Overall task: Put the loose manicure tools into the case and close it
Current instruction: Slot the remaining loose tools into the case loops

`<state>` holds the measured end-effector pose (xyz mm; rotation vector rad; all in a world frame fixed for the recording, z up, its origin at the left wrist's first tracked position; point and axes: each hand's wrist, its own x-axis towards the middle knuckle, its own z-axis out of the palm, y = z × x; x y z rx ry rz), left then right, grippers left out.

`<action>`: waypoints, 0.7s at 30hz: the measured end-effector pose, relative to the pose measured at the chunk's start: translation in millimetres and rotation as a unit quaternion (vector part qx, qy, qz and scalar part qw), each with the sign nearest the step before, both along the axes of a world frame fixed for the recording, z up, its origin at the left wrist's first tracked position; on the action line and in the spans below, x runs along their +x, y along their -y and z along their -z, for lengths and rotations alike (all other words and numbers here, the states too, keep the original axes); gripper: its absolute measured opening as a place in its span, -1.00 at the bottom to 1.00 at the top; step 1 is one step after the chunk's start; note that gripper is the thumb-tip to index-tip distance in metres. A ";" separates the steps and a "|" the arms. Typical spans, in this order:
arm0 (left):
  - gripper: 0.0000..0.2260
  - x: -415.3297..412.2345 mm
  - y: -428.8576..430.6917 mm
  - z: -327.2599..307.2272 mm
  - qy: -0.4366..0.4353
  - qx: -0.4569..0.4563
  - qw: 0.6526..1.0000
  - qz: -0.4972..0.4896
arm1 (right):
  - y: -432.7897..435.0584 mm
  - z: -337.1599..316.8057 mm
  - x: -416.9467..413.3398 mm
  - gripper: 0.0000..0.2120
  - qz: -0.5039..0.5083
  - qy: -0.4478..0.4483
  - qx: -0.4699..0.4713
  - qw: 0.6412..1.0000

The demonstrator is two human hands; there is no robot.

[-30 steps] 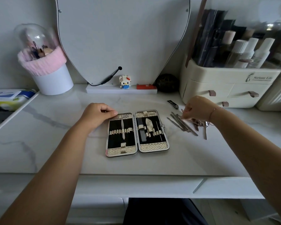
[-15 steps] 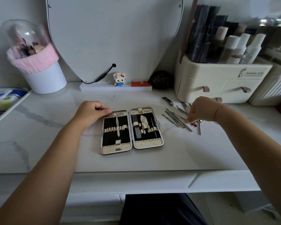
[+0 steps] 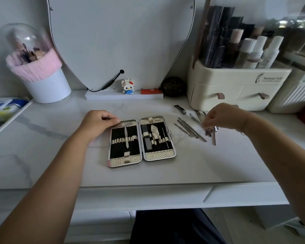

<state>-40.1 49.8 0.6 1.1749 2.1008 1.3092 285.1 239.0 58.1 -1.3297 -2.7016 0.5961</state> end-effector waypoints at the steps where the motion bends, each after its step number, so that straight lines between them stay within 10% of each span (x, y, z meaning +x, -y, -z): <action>1: -0.96 1.0 0.0 -0.6 0.003 0.001 1.000 0.000 | -0.4 -1.8 0.7 -0.73 0.013 -0.039 -0.013 0.999; 9: -0.96 3.5 0.2 -2.4 0.000 0.000 1.000 -0.008 | 39.5 -5.0 -43.8 -0.94 -0.056 -0.291 -0.387 0.873; 16: -0.96 4.4 -0.9 -3.0 0.000 0.002 1.000 -0.006 | 59.5 12.7 -93.2 -0.39 -0.085 -0.301 -0.385 0.868; 21: -0.96 1.2 -1.2 -1.4 0.005 0.000 1.000 -0.006 | 63.8 12.8 -108.9 -0.42 -0.114 -0.277 -0.351 0.887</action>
